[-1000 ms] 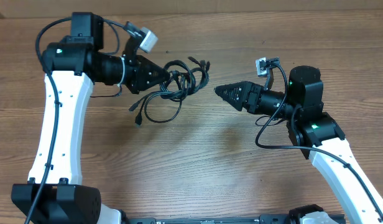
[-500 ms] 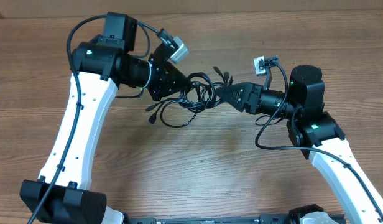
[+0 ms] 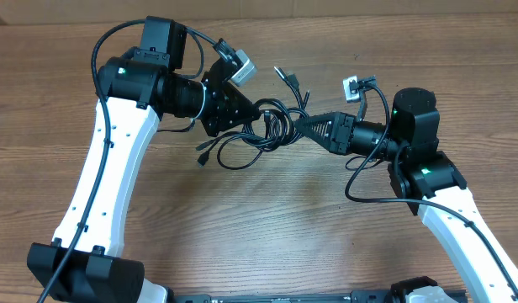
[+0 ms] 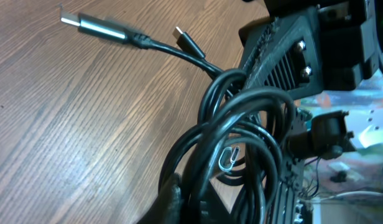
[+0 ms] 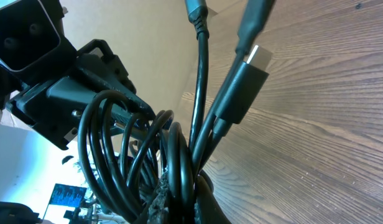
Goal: Untangle cables
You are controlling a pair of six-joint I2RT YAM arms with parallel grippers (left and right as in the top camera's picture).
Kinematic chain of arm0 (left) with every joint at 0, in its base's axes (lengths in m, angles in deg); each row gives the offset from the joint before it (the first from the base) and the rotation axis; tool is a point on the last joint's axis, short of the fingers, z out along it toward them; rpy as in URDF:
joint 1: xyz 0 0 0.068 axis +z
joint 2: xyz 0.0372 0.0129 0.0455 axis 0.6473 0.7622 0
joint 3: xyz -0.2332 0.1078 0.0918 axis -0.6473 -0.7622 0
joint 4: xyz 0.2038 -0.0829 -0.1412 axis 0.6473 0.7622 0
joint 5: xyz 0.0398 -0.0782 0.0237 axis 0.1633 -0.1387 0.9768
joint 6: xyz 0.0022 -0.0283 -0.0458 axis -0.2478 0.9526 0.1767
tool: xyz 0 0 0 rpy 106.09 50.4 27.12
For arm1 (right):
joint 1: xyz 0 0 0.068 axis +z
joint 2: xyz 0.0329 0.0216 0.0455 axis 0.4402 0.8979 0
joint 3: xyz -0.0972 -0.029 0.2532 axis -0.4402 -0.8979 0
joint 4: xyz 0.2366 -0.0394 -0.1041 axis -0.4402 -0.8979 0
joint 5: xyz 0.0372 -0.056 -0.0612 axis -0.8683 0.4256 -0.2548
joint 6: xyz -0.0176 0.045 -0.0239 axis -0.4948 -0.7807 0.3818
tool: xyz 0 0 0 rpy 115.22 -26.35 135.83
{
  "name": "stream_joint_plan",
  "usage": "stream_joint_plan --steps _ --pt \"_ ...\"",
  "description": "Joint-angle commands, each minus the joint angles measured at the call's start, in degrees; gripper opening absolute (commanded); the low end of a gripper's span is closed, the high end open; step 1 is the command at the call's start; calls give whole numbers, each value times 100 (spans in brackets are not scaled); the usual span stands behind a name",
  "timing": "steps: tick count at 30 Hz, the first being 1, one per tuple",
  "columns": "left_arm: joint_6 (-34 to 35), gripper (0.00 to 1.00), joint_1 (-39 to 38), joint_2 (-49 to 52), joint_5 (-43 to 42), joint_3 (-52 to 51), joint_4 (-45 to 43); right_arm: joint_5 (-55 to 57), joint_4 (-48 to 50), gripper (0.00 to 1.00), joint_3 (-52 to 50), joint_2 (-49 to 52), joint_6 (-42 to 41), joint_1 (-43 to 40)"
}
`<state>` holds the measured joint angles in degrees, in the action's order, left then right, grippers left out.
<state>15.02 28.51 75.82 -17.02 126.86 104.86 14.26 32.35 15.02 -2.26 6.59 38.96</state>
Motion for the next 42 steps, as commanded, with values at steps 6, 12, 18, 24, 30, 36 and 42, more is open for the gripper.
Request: stream_joint_plan --steps 6,12,18,24,30,36,42 --pt "-35 100 -20 -26 -192 7 42 -7 -11 4 101 7 278 31" --pt "-90 100 -20 -26 -197 9 35 -13 -72 4 101 7 566 33" --pt "-1119 100 -20 -26 -195 9 -4 -404 -66 4 101 7 1167 33" --pt "-2557 94 -20 -26 -195 9 -2 -852 -68 4 101 7 1821 33" --pt "-3193 97 -37 -26 -243 9 -4 -1014 -68 4 101 7 2026 33" --pt "-3252 94 -162 -26 -317 7 2 -1711 -63 10 101 7 2643 33" --pt "-3252 91 -511 -26 -472 7 87 -1711 -44 11 101 7 2640 33"
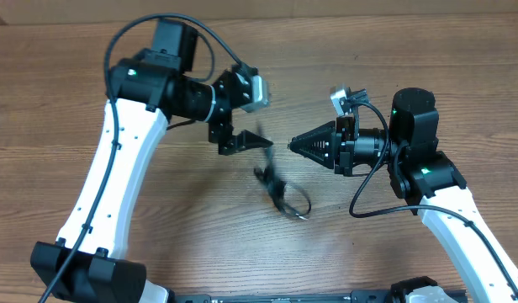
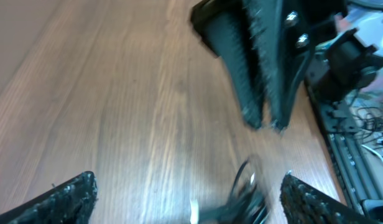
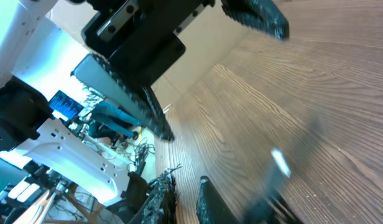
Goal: Untangle cables
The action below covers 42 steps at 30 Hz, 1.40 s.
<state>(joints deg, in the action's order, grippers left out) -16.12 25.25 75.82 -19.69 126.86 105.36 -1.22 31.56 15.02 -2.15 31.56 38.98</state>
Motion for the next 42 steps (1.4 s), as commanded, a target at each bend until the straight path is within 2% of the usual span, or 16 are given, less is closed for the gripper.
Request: stream_joint_plan --steps 1,3,4,6,8,11,13,15,17,18,20,21,24,26,34,42 --pt "-136 88 -280 -26 -127 7 57 -164 35 11 101 -4 142 31" --pt "-131 73 -372 -26 39 7 59 -162 35 11 101 -4 142 31" --pt "-129 61 -415 -26 170 7 63 -162 33 11 101 -4 142 31" --pt "-90 26 -442 -26 387 7 70 -157 33 11 101 -4 142 31" --pt "39 18 -437 -26 584 7 72 -153 28 11 101 -4 122 28" --pt "299 16 -356 -26 831 7 52 122 -146 15 101 -4 122 31" --pt "562 19 -247 -26 964 7 0 463 -378 19 101 -4 125 31" --pt "885 24 -107 -26 975 7 -81 702 -535 35 101 -4 122 31" --pt "1388 38 101 -26 975 7 -229 798 -623 51 101 -4 122 31" --pt "1700 51 221 -26 977 7 -313 824 -651 58 101 -4 122 31" --pt "2216 91 411 -26 973 7 -409 951 -715 71 101 0 120 31" --pt "2472 100 511 -26 975 7 -411 1023 -763 78 101 0 120 31" --pt "2662 100 741 -26 1038 7 -197 1342 -1016 94 101 7 199 61" --pt "2826 99 835 -26 1268 7 -72 1561 -1209 99 101 26 632 170" --pt "4107 100 942 -26 2398 7 -295 3257 -1394 100 101 315 2428 1255" --pt "4262 100 942 -26 2774 7 -376 5283 -1473 100 101 892 3950 2350"
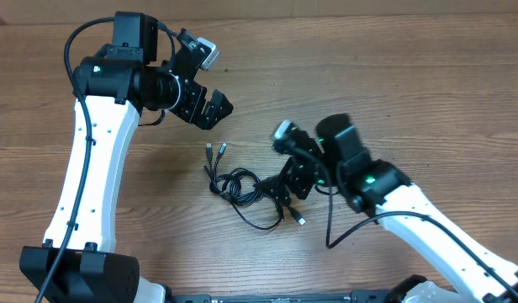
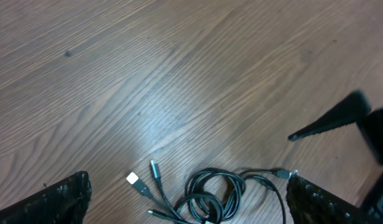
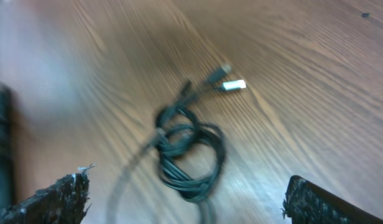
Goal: Untangle cables
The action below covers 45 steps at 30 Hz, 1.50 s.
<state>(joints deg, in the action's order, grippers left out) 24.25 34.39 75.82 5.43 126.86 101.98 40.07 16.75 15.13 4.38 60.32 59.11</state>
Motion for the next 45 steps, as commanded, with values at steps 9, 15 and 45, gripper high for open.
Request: stream_joint_plan --steps 9,15,45 --pt "221 100 28 -26 267 7 -192 2402 546 100 90 1462 1764 1121" --pt "203 99 28 -26 267 7 -238 2424 839 100 90 1875 1742 1298" --pt "160 100 28 -26 413 7 -328 2330 1353 36 92 2400 1766 1757"
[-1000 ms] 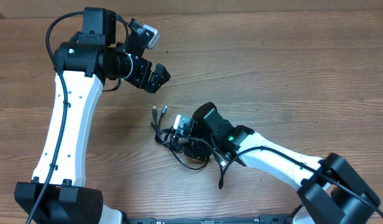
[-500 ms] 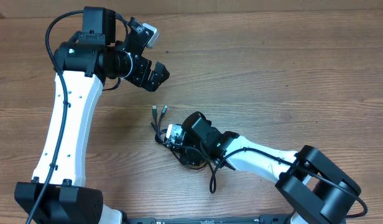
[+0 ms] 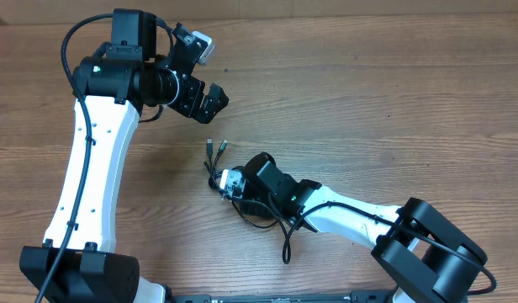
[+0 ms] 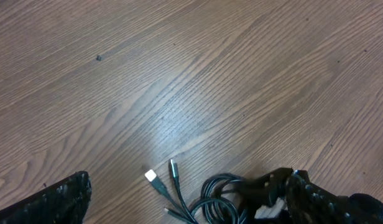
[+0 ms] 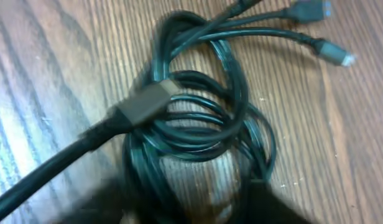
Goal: Untangle cables
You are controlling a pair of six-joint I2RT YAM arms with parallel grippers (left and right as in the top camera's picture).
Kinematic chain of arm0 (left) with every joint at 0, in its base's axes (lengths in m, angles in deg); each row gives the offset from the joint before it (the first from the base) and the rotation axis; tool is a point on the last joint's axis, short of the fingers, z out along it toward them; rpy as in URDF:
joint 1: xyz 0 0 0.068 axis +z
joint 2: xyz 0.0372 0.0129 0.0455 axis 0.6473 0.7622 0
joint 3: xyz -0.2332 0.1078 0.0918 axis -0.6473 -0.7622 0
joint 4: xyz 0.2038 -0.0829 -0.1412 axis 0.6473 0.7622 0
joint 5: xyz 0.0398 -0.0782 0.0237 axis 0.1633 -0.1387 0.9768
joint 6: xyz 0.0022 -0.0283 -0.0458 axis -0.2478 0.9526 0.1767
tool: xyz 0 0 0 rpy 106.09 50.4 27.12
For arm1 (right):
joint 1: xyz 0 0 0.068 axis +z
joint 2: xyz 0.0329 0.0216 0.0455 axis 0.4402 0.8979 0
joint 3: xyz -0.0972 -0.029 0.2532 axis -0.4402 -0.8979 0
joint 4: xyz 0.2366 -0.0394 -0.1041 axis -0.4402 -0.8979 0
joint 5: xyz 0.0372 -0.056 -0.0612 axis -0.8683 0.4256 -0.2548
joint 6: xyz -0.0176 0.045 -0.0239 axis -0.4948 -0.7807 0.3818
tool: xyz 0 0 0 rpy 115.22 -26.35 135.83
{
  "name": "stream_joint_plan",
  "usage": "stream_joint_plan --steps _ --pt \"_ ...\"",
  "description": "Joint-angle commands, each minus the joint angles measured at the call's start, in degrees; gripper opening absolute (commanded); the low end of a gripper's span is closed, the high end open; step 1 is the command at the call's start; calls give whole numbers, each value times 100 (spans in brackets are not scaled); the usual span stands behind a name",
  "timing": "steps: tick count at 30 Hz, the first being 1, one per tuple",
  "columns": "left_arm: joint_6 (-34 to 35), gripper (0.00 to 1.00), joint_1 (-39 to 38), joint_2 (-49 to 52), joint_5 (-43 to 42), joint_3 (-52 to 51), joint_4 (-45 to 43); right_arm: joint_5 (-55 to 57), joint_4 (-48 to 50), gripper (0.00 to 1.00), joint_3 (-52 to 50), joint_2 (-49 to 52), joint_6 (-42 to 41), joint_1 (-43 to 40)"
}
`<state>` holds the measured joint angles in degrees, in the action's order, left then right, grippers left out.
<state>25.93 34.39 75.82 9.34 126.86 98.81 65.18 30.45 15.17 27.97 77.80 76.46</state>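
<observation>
A tangled bundle of black cables (image 3: 242,195) lies on the wooden table, its plugs (image 3: 215,146) fanned toward the far left; a loose tail (image 3: 286,240) trails toward the front. My right gripper (image 3: 240,192) is down on the bundle, open. In the right wrist view its blurred fingers (image 5: 272,200) stand either side of the coils (image 5: 198,118), right gripper (image 5: 194,208). My left gripper (image 3: 210,101) hangs open high at the back left, nothing in it. The left wrist view looks down on the bundle (image 4: 213,198) and a white-tipped plug (image 4: 151,177), left gripper (image 4: 188,190).
Bare wooden table (image 3: 393,109) all round the bundle. My right arm (image 3: 351,215) lies low across the front right of the table, reaching toward the centre. The left arm (image 3: 95,168) rises along the left side.
My right gripper was open above and to the right of the bundle; now it is down at the coils. The left gripper has stayed open at the back left.
Both grippers were shut on the bundle, holding it up between them. Then the left one was open, and the bundle was a blur below the two grippers. Later it lay on the table with both grippers open. Now the right one is down at it.
</observation>
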Motion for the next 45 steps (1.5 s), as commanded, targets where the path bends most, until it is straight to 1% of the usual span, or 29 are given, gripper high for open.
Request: stream_joint_plan --steps 1,3,6,9,17,20,25,32,36,41,45 --pt "-9 100 28 -26 22 7 -9 -188 -33 31 87 42 17 22" --pt "-9 100 28 -26 22 7 9 -267 -48 19 87 42 -26 22" --pt "-9 100 28 -26 22 7 44 -323 -44 13 87 39 -111 20" --pt "-9 100 28 -26 22 7 70 -323 -68 4 87 2 -234 7" --pt "-9 100 28 -26 17 7 105 -326 -76 4 87 -402 -1058 -63" --pt "-2 100 28 -26 -2 7 122 -332 -153 4 87 -754 -1528 -201" --pt "179 100 28 -26 -72 7 131 -551 -452 4 87 -1528 -2011 -612" --pt "229 99 28 -26 -1058 7 131 -1327 -872 4 87 -2747 -2673 -1515" --pt "656 100 28 -26 -1401 7 131 -1915 -890 4 87 -3311 -3080 -2111" --pt "1276 100 33 -26 -1786 7 192 -2363 -872 4 87 -3674 -3517 -2758" --pt "1408 100 31 -26 -2509 7 461 -2848 -680 4 87 -3759 -3976 -3185"
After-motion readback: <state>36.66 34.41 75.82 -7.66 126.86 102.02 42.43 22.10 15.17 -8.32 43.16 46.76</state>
